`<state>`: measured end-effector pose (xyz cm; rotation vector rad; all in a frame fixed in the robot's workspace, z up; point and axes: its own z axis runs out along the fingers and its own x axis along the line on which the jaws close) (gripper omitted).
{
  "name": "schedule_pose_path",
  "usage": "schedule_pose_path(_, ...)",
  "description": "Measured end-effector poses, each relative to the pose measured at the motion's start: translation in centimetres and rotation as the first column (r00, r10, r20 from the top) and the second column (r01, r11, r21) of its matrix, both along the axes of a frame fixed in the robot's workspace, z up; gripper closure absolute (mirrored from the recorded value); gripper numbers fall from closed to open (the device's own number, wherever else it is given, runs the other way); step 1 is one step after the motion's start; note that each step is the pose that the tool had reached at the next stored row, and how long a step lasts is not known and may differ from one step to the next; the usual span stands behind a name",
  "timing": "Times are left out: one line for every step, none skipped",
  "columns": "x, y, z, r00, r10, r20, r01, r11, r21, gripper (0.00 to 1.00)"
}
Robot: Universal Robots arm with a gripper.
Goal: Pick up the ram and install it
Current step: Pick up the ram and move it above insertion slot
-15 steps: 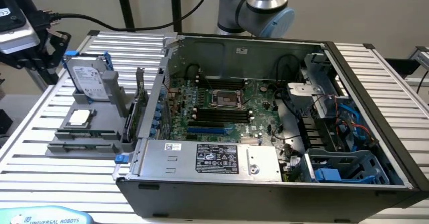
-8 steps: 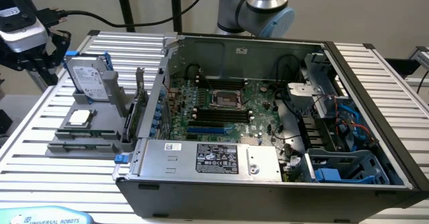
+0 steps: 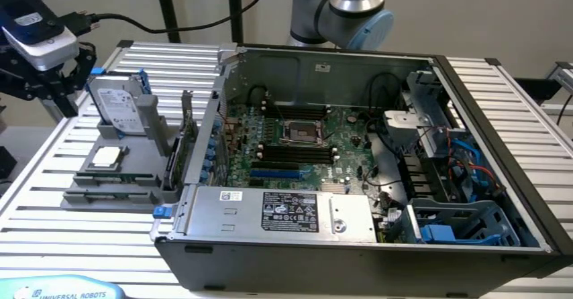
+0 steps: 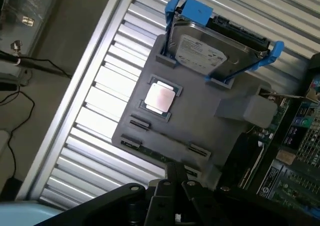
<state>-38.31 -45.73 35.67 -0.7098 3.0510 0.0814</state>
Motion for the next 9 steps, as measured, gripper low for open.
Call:
schedule_pose_path(0.0, 0.0, -0.08, 0.9999, 0.017, 0.0, -0.017, 0.9999, 0.0, 0.89)
schedule_pose_path(0.0, 0.0, -0.17, 0.9993, 0.037, 0.0, -0.037, 0.9993, 0.0, 0.89)
schedule_pose_path(0.0, 0.0, -0.25, 0.9986, 0.053, 0.0, -0.053, 0.9986, 0.0, 0.89)
schedule_pose_path(0.0, 0.0, -0.33, 0.9975, 0.071, 0.0, -0.071, 0.9975, 0.0, 0.89)
schedule_pose_path(0.0, 0.0, -0.41, 0.996, 0.089, 0.0, -0.089, 0.996, 0.0, 0.89)
schedule_pose_path(0.0, 0.0, -0.51, 0.9941, 0.109, 0.0, -0.109, 0.9941, 0.0, 0.89)
schedule_pose_path(0.0, 0.0, -0.59, 0.9919, 0.127, 0.0, -0.127, 0.9919, 0.0, 0.89)
schedule_pose_path(0.0, 0.0, -0.67, 0.9895, 0.144, -0.0001, -0.144, 0.9895, 0.0, 0.89)
schedule_pose_path(0.0, 0.0, -0.76, 0.9867, 0.163, 0.0, -0.163, 0.9867, 0.0, 0.89)
